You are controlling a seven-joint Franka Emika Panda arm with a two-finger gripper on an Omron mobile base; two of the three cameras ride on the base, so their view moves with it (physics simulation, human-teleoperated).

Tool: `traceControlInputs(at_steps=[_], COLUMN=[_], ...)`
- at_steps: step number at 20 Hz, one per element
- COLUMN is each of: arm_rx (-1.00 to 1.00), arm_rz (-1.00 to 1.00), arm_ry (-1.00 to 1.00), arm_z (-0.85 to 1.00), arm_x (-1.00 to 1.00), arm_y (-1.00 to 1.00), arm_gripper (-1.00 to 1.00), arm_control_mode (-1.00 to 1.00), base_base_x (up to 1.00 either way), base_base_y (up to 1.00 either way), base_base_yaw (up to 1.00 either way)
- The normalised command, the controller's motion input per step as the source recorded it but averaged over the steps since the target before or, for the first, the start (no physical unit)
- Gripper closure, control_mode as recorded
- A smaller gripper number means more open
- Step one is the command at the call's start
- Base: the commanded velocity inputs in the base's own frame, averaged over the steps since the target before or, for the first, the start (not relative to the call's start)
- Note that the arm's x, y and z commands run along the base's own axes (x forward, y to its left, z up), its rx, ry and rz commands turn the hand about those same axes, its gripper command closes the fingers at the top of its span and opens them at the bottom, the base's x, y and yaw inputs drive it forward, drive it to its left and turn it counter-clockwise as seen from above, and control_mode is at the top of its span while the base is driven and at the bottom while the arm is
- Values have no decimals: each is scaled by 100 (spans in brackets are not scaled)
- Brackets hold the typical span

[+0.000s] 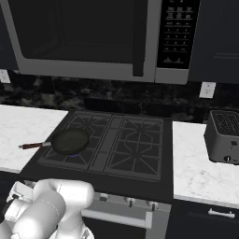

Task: Turn off the front left burner of the stove.

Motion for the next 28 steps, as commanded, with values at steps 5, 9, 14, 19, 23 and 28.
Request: traceControlInputs(at_steps=[5, 9, 14, 19, 23, 28], arm_rx=[22, 16, 20, 46, 58, 58], arm_rz=[0, -4, -10, 0, -13, -27], arm_ry=[3, 22, 19, 0, -2, 0], arm_z=[0, 5, -4, -54, -60, -35], arm_x=[-1, 0, 0, -23, -8, 0], arm_y=[19, 33, 49, 21, 31, 43], arm_gripper=[100, 100, 100, 100, 100, 100], arm_control_mode=[-100, -100, -100, -100, -100, -100], base_base_x=[0, 0, 0, 0, 0, 0], base_base_y=[0, 0, 0, 0, 0, 0], base_base_yaw=[0, 0, 0, 0, 0, 0])
